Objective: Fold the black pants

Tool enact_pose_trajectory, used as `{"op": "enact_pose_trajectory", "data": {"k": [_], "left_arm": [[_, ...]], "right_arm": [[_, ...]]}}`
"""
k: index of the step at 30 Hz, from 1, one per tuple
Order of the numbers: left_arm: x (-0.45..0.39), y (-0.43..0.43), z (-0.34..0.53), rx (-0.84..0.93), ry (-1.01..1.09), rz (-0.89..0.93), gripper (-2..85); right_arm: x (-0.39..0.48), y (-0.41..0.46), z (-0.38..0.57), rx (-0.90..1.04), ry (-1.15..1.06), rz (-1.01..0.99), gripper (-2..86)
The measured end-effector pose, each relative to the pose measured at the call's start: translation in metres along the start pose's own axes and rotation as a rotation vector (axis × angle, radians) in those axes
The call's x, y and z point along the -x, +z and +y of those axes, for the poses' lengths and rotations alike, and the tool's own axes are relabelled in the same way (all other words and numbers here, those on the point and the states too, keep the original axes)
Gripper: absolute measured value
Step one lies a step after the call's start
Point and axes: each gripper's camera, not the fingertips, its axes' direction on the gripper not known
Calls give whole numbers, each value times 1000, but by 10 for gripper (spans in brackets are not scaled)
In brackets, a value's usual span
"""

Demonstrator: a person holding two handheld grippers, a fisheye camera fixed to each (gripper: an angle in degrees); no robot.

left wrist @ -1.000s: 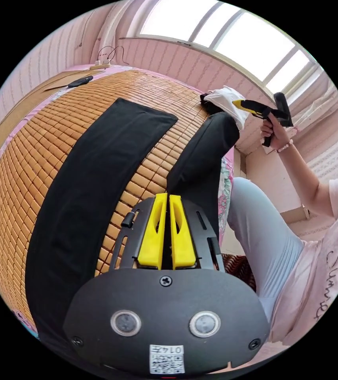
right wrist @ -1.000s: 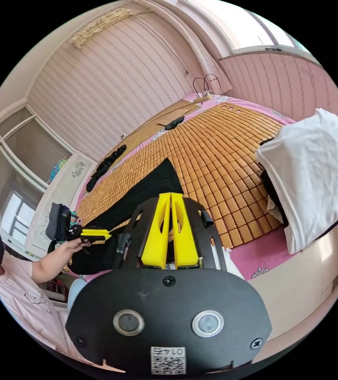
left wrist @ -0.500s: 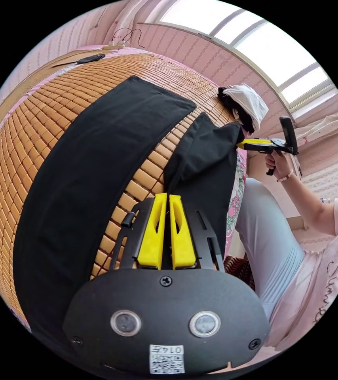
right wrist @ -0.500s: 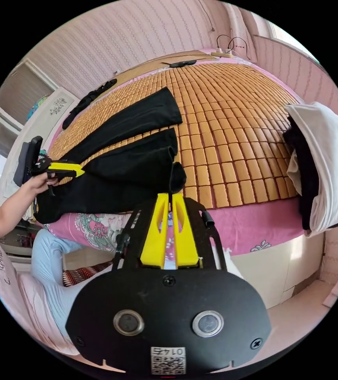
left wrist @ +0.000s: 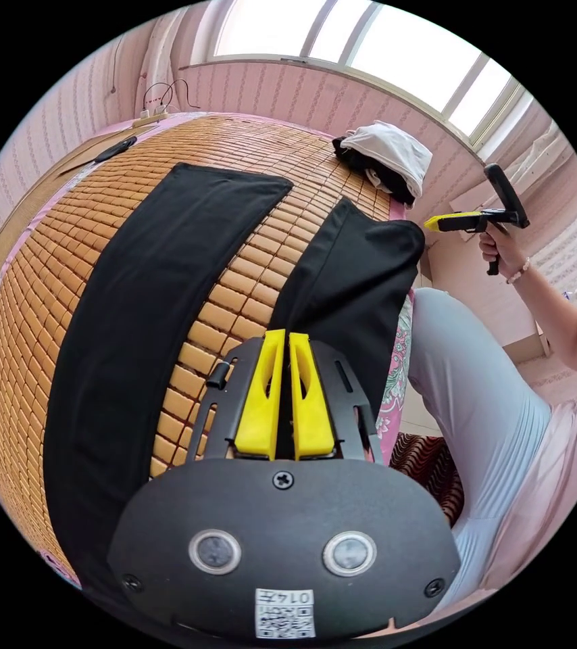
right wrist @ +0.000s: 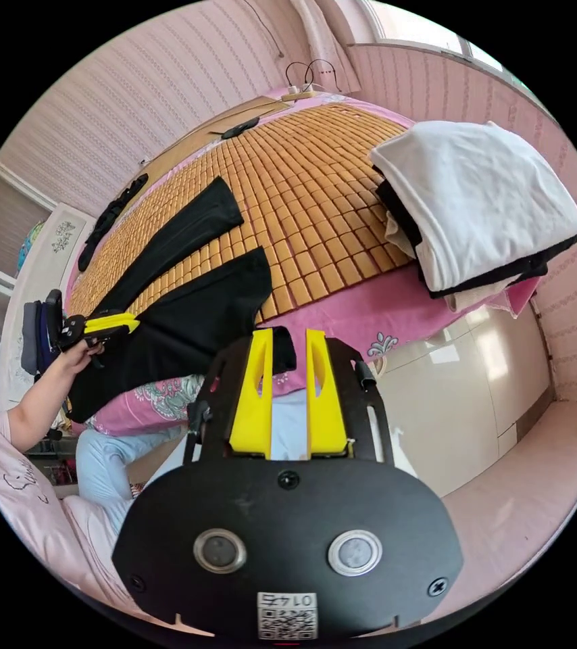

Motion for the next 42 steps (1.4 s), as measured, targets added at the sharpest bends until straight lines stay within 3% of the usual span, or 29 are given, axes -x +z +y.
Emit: {"op": "enact_pose_trajectory", "data": {"k": [7, 11, 15, 21, 25, 30, 34, 35, 42], "left_arm": [[-4, -3, 12, -19, -32, 15, -8], [-14, -28, 29, -184, 5, 21, -8], [-41, -68, 54, -241, 57, -12, -5], [-91, -61, 104, -121, 52, -60, 38], [-99, -51, 138, -67, -86, -43, 45], [-101, -60, 164, -92, -208, -92, 46], [-100, -59, 176, -78, -254, -90, 35], [-101, -60, 177, -79, -255, -90, 32], [-103, -80, 186, -68, -247, -52, -3]], "right_arm": [[39, 57, -79, -26, -121, -84, 104], [54, 97, -93, -40, -208, 24, 43], [53, 94, -111, -76, -188, -27, 34], [45, 99, -145, -90, -96, -20, 76], [46, 82, -112, -105, -114, 22, 104], [22, 76, -36, -52, 43, 49, 132], [1, 97, -11, -24, 168, -147, 87], [4, 99, -13, -21, 144, -117, 35], [14, 82, -22, 7, -134, -22, 7]]}}
